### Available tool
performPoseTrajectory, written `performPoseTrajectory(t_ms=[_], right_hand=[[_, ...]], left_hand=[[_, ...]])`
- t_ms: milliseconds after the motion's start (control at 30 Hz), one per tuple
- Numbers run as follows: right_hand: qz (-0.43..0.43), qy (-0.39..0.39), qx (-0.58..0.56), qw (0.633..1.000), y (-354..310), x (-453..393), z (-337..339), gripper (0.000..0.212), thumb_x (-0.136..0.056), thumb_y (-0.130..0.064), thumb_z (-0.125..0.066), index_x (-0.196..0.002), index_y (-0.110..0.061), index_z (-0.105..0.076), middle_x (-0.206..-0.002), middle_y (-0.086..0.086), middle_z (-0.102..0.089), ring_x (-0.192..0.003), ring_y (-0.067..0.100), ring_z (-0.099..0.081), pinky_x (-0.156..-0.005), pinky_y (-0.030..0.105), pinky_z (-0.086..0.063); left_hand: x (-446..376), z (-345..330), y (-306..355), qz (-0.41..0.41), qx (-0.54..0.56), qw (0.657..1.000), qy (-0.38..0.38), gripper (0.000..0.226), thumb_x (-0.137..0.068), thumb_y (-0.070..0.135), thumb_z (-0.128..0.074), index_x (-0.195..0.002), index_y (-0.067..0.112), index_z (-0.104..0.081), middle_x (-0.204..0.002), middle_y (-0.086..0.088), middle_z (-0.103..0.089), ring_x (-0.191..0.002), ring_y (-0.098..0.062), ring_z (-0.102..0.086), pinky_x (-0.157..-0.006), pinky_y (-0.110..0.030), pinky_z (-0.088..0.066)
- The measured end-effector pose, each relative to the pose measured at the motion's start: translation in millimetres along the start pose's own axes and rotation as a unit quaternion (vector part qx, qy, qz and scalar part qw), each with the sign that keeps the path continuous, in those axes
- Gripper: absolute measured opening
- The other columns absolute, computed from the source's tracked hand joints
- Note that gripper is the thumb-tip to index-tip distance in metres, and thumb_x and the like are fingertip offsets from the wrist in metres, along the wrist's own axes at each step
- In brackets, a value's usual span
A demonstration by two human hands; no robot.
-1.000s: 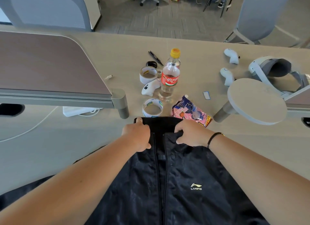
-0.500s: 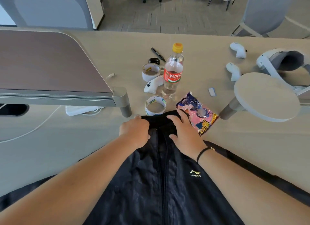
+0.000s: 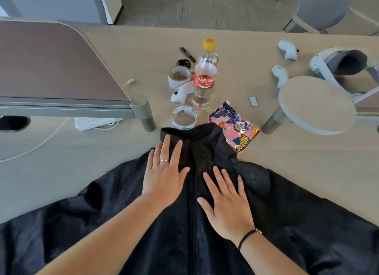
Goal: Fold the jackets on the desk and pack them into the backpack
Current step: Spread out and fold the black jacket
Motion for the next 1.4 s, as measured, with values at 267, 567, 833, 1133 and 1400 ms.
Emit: performPoseTrajectory(t_ms=[267,567,833,1133,1400], right_hand=[[-0.007,0.004,0.026,1.0,-6,1,1,0.066,-0.101,-0.065,-0.015,-0.159,-0.036,-0.009,-0.169,0.003,0.0,-0.155,0.027,0.001,-0.122,0.061,-0.004],[-0.061,0.008,-0.02,0.998,-24,117,-43,0.066,-0.101,-0.064,-0.022,-0.159,-0.032,-0.021,-0.168,0.003,-0.009,-0.154,0.025,-0.014,-0.12,0.057,-0.016],[-0.076,0.01,-0.005,0.997,-21,91,-35,0.07,-0.099,-0.07,-0.016,-0.159,-0.036,-0.012,-0.168,-0.001,-0.002,-0.155,0.022,0.002,-0.123,0.057,-0.004],[-0.039,-0.049,-0.039,0.997,-17,88,-30,0.092,-0.085,-0.088,-0.021,-0.158,-0.038,0.005,-0.166,-0.003,0.02,-0.152,0.021,0.021,-0.122,0.055,0.011],[0.002,-0.097,-0.061,0.993,32,183,-37,0.106,-0.077,-0.091,-0.036,-0.158,-0.038,0.009,-0.165,0.0,0.025,-0.151,0.021,0.023,-0.123,0.05,0.009]], left_hand=[[111,-54,-9,0.03,-0.026,0.996,-0.076,0.074,-0.101,0.066,-0.008,-0.16,0.021,-0.007,-0.168,-0.005,-0.002,-0.155,-0.025,0.007,-0.124,-0.049,-0.002],[86,-46,-8,0.029,-0.004,0.997,-0.066,0.068,-0.101,0.062,-0.009,-0.16,0.031,0.001,-0.167,0.0,0.009,-0.154,-0.023,0.013,-0.125,-0.051,0.0],[55,-44,-6,0.02,-0.012,0.998,-0.065,0.07,-0.099,0.065,-0.009,-0.16,0.031,-0.001,-0.168,-0.002,0.004,-0.155,-0.025,0.007,-0.125,-0.051,-0.001],[171,-30,-6,0.028,0.048,0.992,-0.111,0.066,-0.101,0.065,-0.013,-0.159,0.036,0.001,-0.166,-0.001,0.022,-0.15,-0.022,0.028,-0.121,-0.048,0.017],[390,-25,-91,0.317,0.126,0.931,-0.133,0.067,-0.093,0.063,-0.038,-0.155,0.048,-0.02,-0.168,-0.006,0.004,-0.153,-0.034,-0.005,-0.12,-0.053,-0.024]])
Point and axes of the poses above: each hand's wrist, its own x-axis away from the middle knuckle, its own z-axis out of the back of the hand, y = z × x, the point moved 8 cm from there along -x, towards the middle knuckle
